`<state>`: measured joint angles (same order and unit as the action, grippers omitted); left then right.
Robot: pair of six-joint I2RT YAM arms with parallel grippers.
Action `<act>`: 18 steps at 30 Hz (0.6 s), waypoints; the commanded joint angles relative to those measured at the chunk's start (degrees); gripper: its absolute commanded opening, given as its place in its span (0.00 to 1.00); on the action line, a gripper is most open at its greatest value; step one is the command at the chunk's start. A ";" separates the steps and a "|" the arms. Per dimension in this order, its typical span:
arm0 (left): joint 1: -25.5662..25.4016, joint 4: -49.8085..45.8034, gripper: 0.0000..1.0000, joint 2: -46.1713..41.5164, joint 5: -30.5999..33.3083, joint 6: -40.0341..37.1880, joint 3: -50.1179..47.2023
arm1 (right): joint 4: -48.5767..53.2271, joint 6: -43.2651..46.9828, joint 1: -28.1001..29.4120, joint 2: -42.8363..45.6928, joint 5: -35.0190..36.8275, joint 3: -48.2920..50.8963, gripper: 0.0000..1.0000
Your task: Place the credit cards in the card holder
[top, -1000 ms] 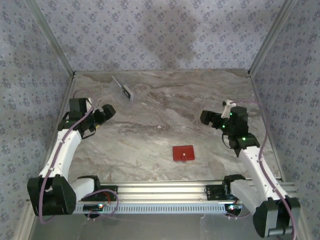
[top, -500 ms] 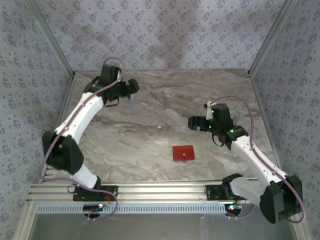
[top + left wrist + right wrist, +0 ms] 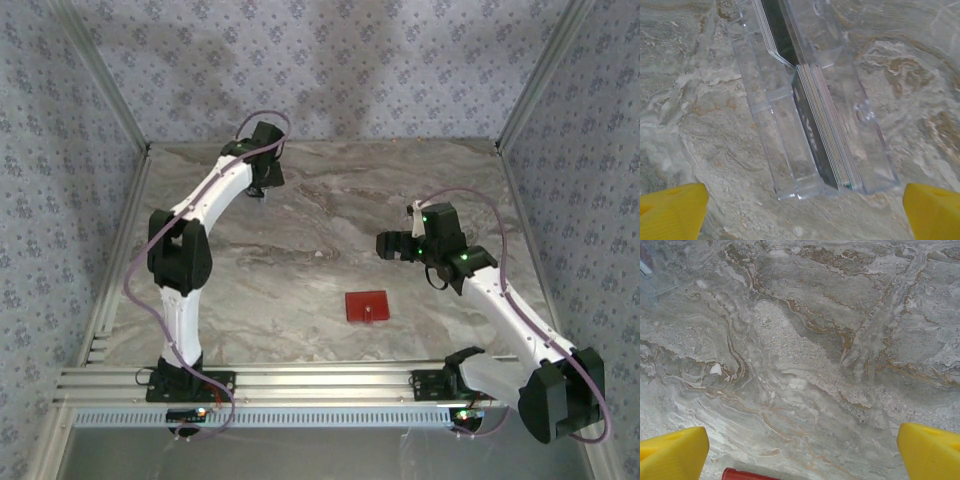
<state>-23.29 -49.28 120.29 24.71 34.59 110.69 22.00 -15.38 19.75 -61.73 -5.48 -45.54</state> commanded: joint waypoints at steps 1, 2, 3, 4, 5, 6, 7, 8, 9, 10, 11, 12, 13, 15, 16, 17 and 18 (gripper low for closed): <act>0.00 1.66 0.99 2.60 1.84 -0.23 2.99 | 0.60 0.79 -0.10 0.22 -1.93 -1.30 0.99; 0.08 2.26 0.99 3.32 0.75 -0.14 3.48 | 0.50 0.70 -0.08 0.00 -2.52 -1.39 0.99; 0.09 2.59 0.99 3.90 -0.23 -0.14 3.77 | 0.51 0.55 0.02 -0.13 -2.94 -1.51 0.99; 0.09 2.90 0.99 4.47 -1.03 -0.09 4.23 | 0.61 0.44 0.14 -0.23 -3.33 -1.63 0.99; 0.09 3.36 0.99 4.89 -1.74 0.00 4.37 | 0.68 0.39 0.29 -0.29 -3.71 -1.73 0.99; 0.11 3.89 0.99 5.27 -2.23 0.08 4.36 | 0.60 0.11 0.33 -0.32 -4.23 -1.61 0.99; 0.09 4.24 0.99 5.67 -2.53 0.29 4.35 | 0.72 0.08 0.35 -0.32 -5.13 -1.58 0.99; 0.09 4.53 0.99 6.23 -2.82 0.52 4.55 | 0.79 -0.04 0.23 -0.40 -6.27 -1.55 0.99; 0.09 4.50 0.99 6.92 -2.76 0.90 4.89 | 0.70 -0.41 0.28 -0.57 -7.48 -1.61 0.99; 0.09 4.09 0.99 7.67 -2.50 1.43 5.33 | 0.70 -0.76 0.22 -0.66 -8.36 -1.61 0.99; 0.09 3.80 0.99 8.46 -2.40 1.76 5.71 | 0.79 -1.03 0.25 -0.82 -9.05 -1.74 0.99; 0.09 3.47 0.99 8.96 -2.30 2.12 6.01 | 0.94 -1.38 0.32 -0.84 -9.66 -1.88 0.99; 0.09 3.32 0.99 9.48 -2.17 2.47 6.04 | 1.02 -1.47 0.37 -0.84 -10.01 -1.87 0.99; 0.00 2.78 0.99 10.14 -2.24 2.67 6.09 | 1.19 -1.63 0.30 -0.79 -10.64 -1.75 0.99; -0.15 2.66 0.96 10.41 -3.47 2.19 6.03 | 1.13 -1.76 0.32 -0.76 -10.78 -1.72 0.99; -0.36 2.77 0.95 10.61 -4.93 1.36 5.82 | 1.21 -1.76 0.34 -0.75 -10.92 -1.72 0.99; -0.67 2.99 0.93 10.61 -6.21 0.67 5.33 | 1.23 -1.76 0.36 -0.76 -11.03 -1.66 0.99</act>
<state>-23.27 -45.65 130.10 21.63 35.90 115.39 22.13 -16.14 19.81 -62.41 -14.39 -45.58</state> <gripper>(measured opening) 0.944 0.989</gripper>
